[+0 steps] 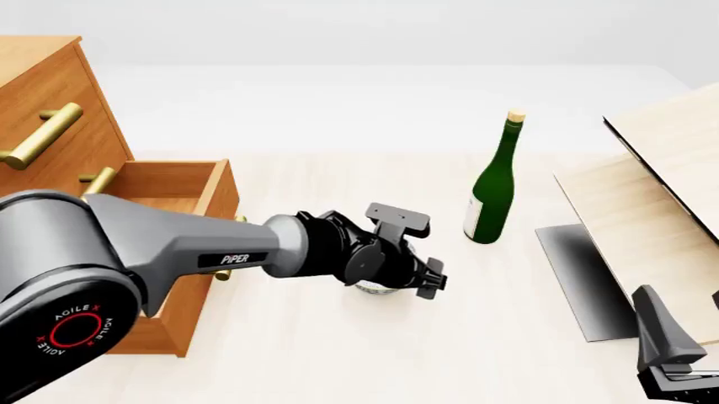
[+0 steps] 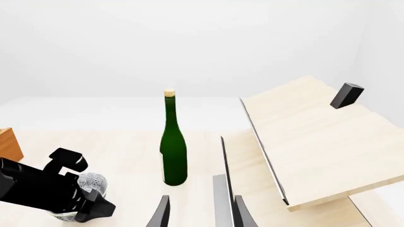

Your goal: Put the bowl in the bottom drawer of the cabinet.

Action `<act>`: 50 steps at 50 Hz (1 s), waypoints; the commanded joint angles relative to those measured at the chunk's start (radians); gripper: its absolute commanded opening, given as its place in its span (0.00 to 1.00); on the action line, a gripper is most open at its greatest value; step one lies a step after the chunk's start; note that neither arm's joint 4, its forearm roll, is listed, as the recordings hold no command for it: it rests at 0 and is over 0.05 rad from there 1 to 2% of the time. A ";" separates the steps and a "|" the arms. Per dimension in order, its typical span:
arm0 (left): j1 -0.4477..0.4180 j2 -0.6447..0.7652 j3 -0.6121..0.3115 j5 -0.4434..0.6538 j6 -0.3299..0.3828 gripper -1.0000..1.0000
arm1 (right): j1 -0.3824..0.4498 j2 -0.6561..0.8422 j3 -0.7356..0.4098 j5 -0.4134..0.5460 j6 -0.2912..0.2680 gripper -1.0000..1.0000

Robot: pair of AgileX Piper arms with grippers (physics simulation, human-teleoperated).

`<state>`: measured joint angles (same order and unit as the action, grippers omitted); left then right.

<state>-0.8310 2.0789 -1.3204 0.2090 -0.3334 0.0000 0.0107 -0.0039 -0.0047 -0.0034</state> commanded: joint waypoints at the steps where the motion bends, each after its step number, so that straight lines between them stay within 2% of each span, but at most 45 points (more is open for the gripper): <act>1: -0.001 -0.009 -0.002 0.003 0.006 0.00 | 0.000 0.000 0.000 0.000 0.000 1.00; 21: 0.004 -0.045 0.018 -0.015 0.009 0.00 | 0.000 0.000 0.000 0.000 0.000 1.00; 50: 0.074 -0.216 0.073 -0.012 0.081 0.00 | 0.000 0.000 0.000 0.000 0.000 1.00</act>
<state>-0.7780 1.9170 -1.2606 0.1965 -0.2785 0.0001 0.0108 -0.0039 -0.0047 -0.0034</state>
